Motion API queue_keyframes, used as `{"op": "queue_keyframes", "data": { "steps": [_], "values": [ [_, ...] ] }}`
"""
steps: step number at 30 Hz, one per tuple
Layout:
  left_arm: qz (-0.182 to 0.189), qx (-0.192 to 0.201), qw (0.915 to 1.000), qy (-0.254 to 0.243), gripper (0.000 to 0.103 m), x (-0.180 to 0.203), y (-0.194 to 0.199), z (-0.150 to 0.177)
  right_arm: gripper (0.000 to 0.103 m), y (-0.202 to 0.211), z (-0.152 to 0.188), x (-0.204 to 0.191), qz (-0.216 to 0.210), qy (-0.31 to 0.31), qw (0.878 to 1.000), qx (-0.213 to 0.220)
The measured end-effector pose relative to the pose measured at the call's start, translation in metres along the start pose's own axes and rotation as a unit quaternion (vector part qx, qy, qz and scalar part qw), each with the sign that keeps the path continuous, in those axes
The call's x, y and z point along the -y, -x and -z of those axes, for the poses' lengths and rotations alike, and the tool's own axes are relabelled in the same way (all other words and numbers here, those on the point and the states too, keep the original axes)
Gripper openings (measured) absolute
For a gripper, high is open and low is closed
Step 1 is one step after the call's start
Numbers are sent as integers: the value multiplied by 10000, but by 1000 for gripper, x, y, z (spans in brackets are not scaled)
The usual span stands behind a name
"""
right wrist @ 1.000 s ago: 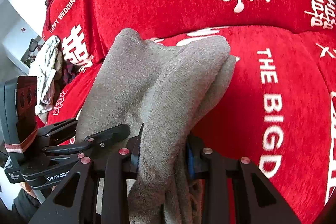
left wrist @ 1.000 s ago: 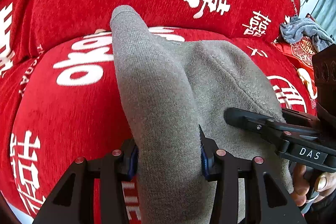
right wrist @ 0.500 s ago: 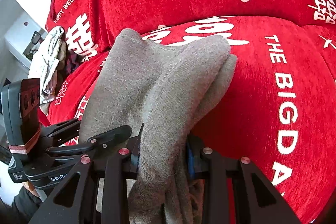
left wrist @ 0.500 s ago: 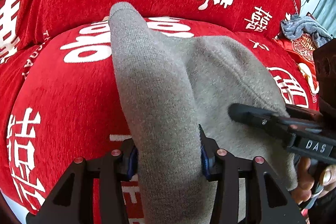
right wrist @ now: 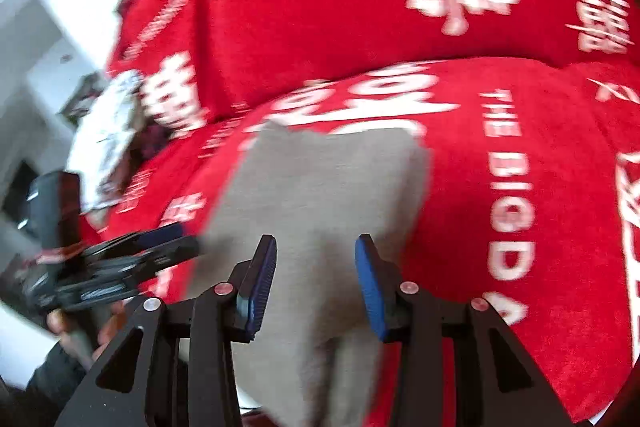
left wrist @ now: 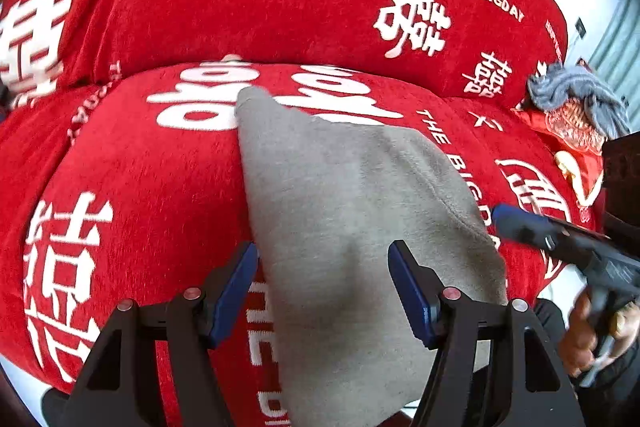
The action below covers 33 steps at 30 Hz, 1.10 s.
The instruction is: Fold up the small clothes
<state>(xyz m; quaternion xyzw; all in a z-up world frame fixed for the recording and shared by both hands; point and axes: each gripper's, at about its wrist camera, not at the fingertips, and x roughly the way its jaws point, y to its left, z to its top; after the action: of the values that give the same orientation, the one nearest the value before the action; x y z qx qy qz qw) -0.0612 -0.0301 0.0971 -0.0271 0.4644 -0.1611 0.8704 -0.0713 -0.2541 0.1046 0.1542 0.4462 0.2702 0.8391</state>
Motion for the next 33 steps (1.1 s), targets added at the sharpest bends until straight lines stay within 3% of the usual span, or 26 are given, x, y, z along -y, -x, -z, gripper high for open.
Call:
{"op": "queue_keyframes", "data": {
  "steps": [3,4,5,6,7,11,14,16,18,20,23,30,33],
  "values": [
    [-766,-199,9968,-63,69,-1,-20,2,50,-12,10,-3,-8,101,9997,-237],
    [-762,-291,9967,6,69,-7,-27,6,49,-19,15,2,61,57,9994,-350],
    [-721,-305,9969,66,75,-12,-30,8,49,-23,20,8,137,-11,9990,-417],
    [-734,-273,9968,162,89,-19,-32,11,49,-28,24,15,193,-91,9986,-490],
    [-778,-258,9964,195,92,-23,-33,13,46,-31,29,21,156,-146,9985,-503],
    [-660,-288,9971,239,92,-27,-28,6,47,-24,24,19,71,-106,9991,-401],
    [-868,-171,9960,89,92,-21,-30,-17,48,-22,1,15,237,33,9994,-264],
    [-1028,-275,9943,15,92,-18,-42,-30,56,-30,-19,17,202,-17,9995,-231],
    [-1316,-534,9898,-45,92,-18,-63,-41,60,-47,-33,24,284,-106,9989,-371],
    [-1312,-735,9886,-32,92,-20,-78,-46,60,-70,-42,41,230,-414,9966,-671],
    [-1292,-740,9889,16,92,-21,-77,-45,60,-71,-44,44,194,-514,9963,-659],
    [-1280,-387,9906,-280,92,-3,-36,-10,60,-31,15,-12,68,589,9968,-539],
    [-1292,-353,9905,-311,92,1,-28,6,60,-27,45,-13,303,654,9955,-619]
  ]
}}
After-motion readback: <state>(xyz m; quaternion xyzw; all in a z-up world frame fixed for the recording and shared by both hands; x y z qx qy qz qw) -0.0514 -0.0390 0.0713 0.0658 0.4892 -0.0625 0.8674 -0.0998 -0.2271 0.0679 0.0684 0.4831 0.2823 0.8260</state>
